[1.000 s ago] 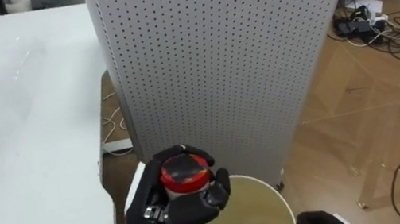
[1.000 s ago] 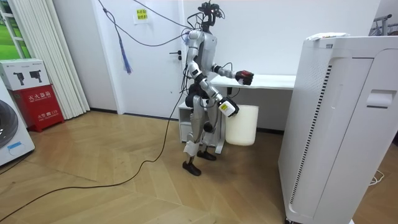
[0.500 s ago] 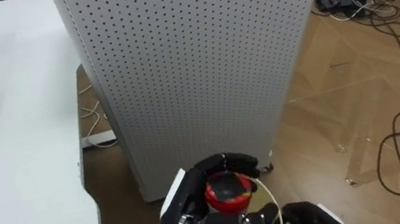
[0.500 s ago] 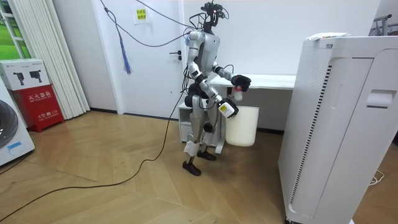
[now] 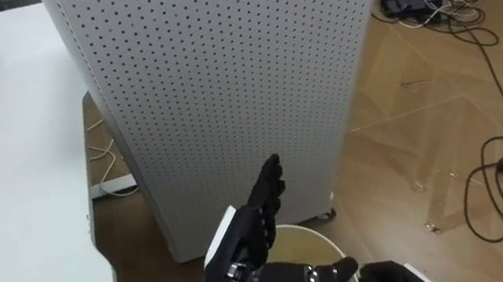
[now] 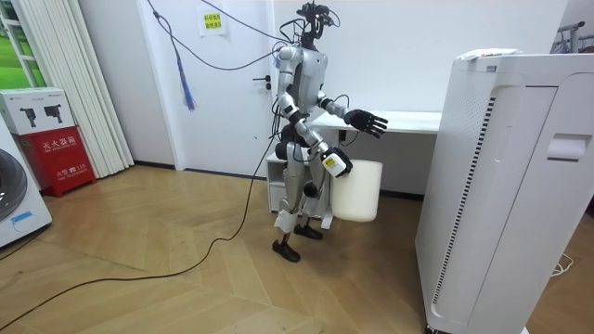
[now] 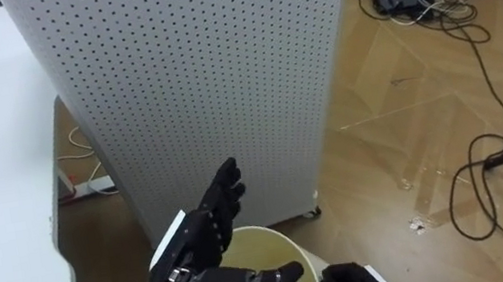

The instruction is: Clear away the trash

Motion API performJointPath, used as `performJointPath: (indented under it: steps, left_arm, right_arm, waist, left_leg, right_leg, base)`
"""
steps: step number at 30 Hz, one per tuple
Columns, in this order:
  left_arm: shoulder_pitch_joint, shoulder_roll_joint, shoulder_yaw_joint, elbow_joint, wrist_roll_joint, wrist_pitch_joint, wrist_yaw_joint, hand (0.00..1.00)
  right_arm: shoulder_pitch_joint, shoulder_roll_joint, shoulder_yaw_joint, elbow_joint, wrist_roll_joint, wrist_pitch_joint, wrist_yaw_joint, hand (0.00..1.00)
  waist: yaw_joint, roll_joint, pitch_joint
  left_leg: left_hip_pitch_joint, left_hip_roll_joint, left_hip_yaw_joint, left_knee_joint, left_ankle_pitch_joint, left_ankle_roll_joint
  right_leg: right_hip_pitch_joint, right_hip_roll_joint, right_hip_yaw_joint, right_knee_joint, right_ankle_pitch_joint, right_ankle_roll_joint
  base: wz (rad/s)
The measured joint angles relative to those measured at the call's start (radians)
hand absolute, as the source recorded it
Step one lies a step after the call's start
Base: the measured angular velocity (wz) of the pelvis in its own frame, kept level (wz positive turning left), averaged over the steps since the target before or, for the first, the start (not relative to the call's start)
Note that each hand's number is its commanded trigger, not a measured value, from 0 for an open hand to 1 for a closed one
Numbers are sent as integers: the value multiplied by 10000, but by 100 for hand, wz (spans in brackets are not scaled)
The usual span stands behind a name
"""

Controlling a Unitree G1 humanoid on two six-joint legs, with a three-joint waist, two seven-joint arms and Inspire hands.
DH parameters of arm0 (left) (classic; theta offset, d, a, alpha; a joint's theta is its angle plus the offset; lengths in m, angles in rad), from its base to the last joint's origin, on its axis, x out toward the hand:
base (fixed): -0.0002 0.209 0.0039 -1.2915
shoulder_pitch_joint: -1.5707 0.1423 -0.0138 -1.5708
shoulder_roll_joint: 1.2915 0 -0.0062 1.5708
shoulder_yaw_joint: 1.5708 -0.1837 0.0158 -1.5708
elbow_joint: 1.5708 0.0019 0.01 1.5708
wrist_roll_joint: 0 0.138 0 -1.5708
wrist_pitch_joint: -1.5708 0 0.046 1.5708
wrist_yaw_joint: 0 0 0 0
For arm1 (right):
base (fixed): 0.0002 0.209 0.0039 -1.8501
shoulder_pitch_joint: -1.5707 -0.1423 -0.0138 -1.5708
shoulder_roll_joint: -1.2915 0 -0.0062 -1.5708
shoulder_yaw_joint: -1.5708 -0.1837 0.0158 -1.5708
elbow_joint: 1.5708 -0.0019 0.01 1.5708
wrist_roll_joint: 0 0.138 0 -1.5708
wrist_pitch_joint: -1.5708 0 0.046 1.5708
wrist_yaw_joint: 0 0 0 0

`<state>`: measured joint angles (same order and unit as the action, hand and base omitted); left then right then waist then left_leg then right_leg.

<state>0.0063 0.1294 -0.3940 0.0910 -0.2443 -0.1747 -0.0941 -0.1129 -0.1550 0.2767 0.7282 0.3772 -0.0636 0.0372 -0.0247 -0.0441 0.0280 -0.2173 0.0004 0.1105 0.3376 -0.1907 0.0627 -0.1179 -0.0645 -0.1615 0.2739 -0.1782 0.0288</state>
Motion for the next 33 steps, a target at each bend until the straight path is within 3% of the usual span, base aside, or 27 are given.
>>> performJointPath:
  steps: [4, 7, 10, 13, 17, 20, 24, 29, 33]
  left_arm:
    - [195, 122, 215, -497, 241, 0, 3, 0]
    - [371, 282, 567, -915, 373, -2, 15, 0]
    - [368, 337, 781, -1545, 1420, -40, 199, 0]
    - [434, 357, 809, -1857, 2461, -309, 644, 0]
    - [443, 464, 933, -2018, 3400, -396, 1657, 0]
    - [443, 519, 1488, -2409, 4159, -688, 2226, 0]
    - [424, 525, 1918, -2739, 4352, -1247, 2869, 0]
    - [410, 542, 2351, -2996, 4773, -1448, 3598, 0]
    - [411, 626, 2379, -3274, 5137, -1625, 4111, 0]
  right_arm:
    - [199, -24, -277, -272, -38, 0, -43, 100]
    - [669, -168, -285, -835, -32, -4, -129, 100]
    - [1062, -232, -346, -1435, -25, -126, -354, 100]
    - [1354, -240, -532, -1557, 55, -325, -468, 100]
    - [1769, -368, -710, -1555, 165, -463, -499, 100]
    - [1865, -392, -728, -1487, 160, -470, -481, 100]
    - [1925, -342, -723, -1183, 183, -471, -415, 100]
    - [1936, -322, -711, -874, 184, -470, -210, 100]
    - [1943, -359, -714, -643, 86, -465, -47, 100]
  waist:
    - [14, 10, -25]
    - [10, 31, -115]
    - [-26, 50, -149]
    - [28, 76, -166]
    - [1, 268, -255]
    - [18, 311, -253]
    - [65, 340, -214]
    - [299, 315, -178]
    - [324, 158, -77]
  left_leg:
    - [214, -16, 105, -196, 39, -11]
    - [660, -36, 236, -464, 54, -17]
    - [738, -43, 223, -480, 54, -18]
    - [998, -85, 219, -607, 54, -17]
    - [1336, -133, 207, -719, 49, -9]
    - [1418, -116, 324, -720, 48, -8]
    - [1716, -65, 669, -838, 43, -8]
    - [1796, 36, 1310, -1033, 39, -7]
    - [2034, 43, 1512, -1181, 62, -32]
  right_leg:
    - [96, -10, 125, -38, 0, 0]
    - [421, -11, 229, -169, 0, 0]
    - [524, -13, 216, -205, 1, -1]
    - [798, -40, 164, -352, 0, 0]
    - [1062, -70, 156, -345, 0, 1]
    - [1074, -72, 185, -321, -1, 2]
    - [1050, -95, 65, -186, -2, 4]
    - [713, -147, -57, 70, 21, -32]
    - [696, -143, -8, 45, 32, -45]
  base:
    - [-8]
    - [-12]
    - [0]
    - [0]
    - [-2]
    - [-13]
    - [-24]
    - [-41]
    - [-18]
